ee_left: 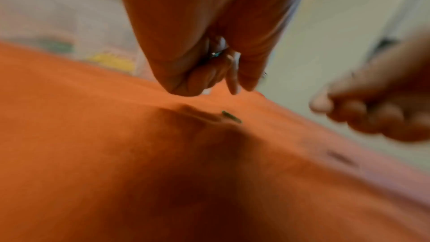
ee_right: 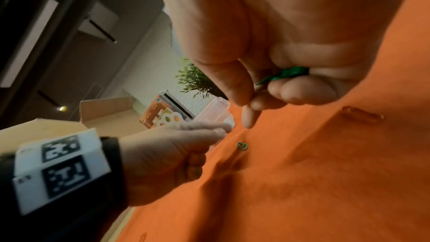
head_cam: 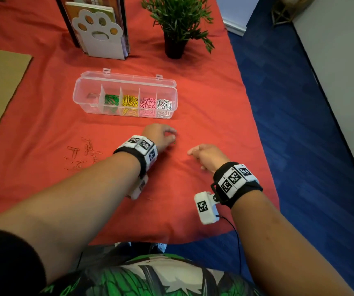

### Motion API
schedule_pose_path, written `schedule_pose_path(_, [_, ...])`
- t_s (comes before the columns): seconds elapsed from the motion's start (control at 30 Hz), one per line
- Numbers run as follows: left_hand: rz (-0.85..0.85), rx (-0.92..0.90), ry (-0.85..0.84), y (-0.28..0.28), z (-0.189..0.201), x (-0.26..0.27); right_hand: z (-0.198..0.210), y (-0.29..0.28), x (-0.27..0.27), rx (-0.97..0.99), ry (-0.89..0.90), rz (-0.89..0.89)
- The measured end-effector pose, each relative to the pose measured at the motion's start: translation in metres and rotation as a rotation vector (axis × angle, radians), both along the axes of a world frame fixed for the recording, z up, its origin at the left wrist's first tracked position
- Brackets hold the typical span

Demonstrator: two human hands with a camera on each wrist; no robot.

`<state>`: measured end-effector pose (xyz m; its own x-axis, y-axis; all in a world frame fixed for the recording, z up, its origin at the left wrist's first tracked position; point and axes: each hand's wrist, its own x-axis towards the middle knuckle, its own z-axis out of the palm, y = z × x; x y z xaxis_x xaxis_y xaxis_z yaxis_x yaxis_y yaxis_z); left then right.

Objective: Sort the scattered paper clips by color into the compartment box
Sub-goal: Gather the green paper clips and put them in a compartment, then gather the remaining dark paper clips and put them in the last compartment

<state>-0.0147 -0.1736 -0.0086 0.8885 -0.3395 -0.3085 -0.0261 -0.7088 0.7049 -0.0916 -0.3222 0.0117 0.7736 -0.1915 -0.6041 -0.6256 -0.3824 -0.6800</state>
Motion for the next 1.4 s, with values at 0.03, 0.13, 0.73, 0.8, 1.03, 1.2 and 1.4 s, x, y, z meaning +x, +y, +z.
schedule_pose_path(0.03, [-0.114,0.132,-0.087,-0.002,-0.004,0.000,0.000,0.000,0.000,-0.017,-0.016,0.007])
schedule_pose_path(0.13, [-0.278,0.394,-0.223,-0.009,-0.010,-0.001,-0.004,-0.001,-0.003,-0.052,-0.038,-0.012])
schedule_pose_path(0.73, [0.622,-0.935,0.819,0.080,0.051,-0.006,0.019,0.050,0.036,0.295,-0.053,-0.116])
schedule_pose_path(0.8, [0.707,-0.917,0.748,0.096,0.054,0.005,0.025,0.067,0.048,0.345,-0.090,-0.124])
schedule_pose_path(1.03, [0.776,-0.865,0.604,0.132,0.074,0.061,0.032,0.116,0.092,0.225,-0.212,-0.051])
schedule_pose_path(1.2, [0.770,-0.881,0.558,0.142,0.081,0.088,0.036,0.133,0.113,0.144,-0.207,-0.027])
schedule_pose_path(1.4, [0.645,-0.665,0.398,0.157,0.068,0.075,0.042,0.151,0.132,0.007,-0.278,0.041])
